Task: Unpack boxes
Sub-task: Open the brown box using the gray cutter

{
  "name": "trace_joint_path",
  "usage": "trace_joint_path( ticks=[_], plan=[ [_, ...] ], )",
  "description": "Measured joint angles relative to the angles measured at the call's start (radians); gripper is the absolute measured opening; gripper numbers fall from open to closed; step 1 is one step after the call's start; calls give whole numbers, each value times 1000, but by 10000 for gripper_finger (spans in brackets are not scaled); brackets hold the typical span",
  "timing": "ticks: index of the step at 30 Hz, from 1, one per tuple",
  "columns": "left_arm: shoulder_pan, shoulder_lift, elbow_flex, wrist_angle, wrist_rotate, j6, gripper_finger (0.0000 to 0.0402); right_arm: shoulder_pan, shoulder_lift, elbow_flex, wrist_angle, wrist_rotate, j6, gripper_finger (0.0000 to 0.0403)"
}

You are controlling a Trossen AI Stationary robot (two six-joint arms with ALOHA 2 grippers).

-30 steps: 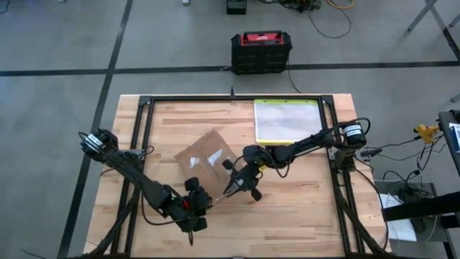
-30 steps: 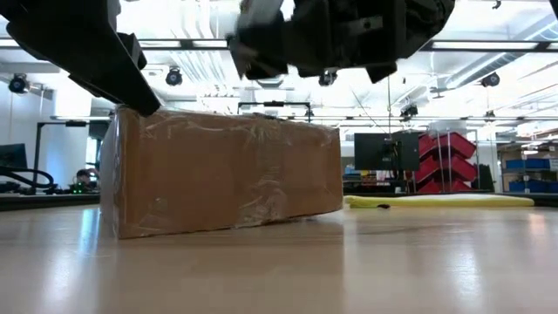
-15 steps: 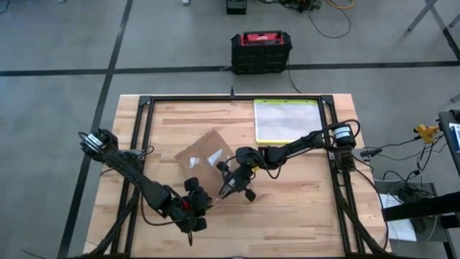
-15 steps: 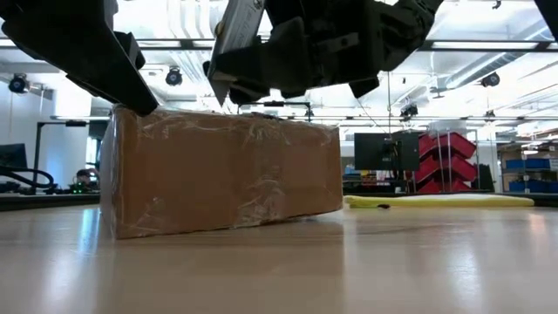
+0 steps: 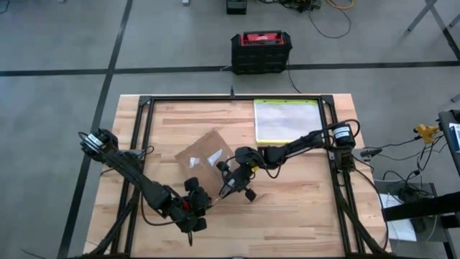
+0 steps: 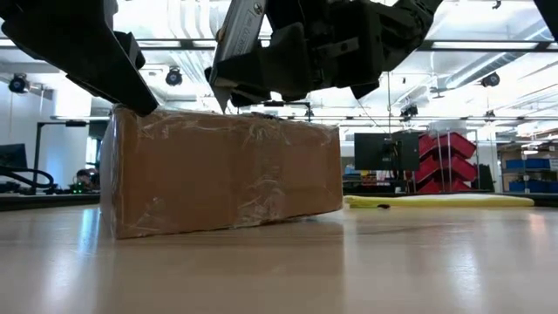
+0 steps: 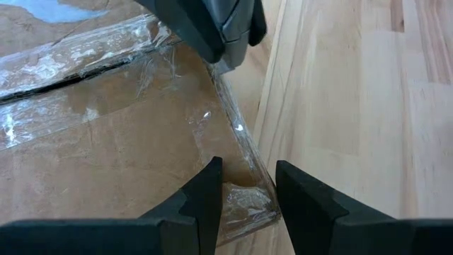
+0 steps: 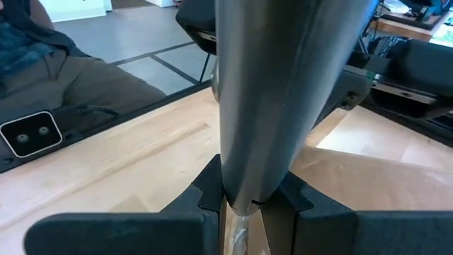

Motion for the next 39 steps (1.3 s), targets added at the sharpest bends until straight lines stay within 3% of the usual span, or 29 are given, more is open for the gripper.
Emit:
trace_joint_path(
  ticks=[39],
  plan=[
    [-5, 42, 3, -18, -38, -11, 116, -60, -175, -52, -370, -22, -42, 39]
  ],
)
